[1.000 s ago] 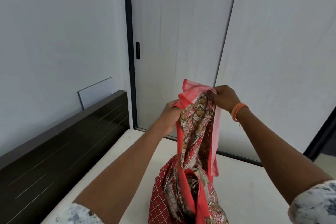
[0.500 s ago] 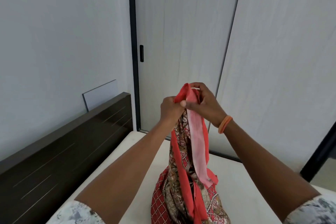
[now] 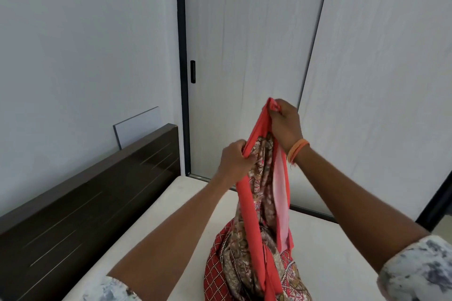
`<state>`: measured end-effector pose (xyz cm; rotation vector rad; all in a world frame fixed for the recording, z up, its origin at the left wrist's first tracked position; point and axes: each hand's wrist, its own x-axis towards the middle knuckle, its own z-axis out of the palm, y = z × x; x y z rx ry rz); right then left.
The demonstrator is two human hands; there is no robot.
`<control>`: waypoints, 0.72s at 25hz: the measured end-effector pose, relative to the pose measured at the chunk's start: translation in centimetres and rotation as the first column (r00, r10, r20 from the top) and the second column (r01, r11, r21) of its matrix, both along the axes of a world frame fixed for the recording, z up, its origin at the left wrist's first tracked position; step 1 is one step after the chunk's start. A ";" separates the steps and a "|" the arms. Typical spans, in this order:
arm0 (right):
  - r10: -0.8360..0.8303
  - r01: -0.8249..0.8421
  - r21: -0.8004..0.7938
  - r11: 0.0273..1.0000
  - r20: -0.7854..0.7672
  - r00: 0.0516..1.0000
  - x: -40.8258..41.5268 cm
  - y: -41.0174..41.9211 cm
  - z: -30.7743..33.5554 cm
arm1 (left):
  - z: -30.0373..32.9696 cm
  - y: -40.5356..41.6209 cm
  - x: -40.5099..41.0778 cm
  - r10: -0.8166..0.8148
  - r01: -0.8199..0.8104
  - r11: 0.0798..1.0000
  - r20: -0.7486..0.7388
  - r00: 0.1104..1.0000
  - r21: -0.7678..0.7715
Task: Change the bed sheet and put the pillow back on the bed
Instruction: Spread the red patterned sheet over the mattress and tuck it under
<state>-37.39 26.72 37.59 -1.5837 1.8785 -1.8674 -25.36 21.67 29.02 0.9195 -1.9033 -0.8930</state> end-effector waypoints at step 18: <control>-0.087 0.094 0.022 0.995 -0.215 0.973 -4.5 1.2 5.5 | 6.2 -5.0 4.5 0.222 -0.211 0.972 -0.109 0.969 0.105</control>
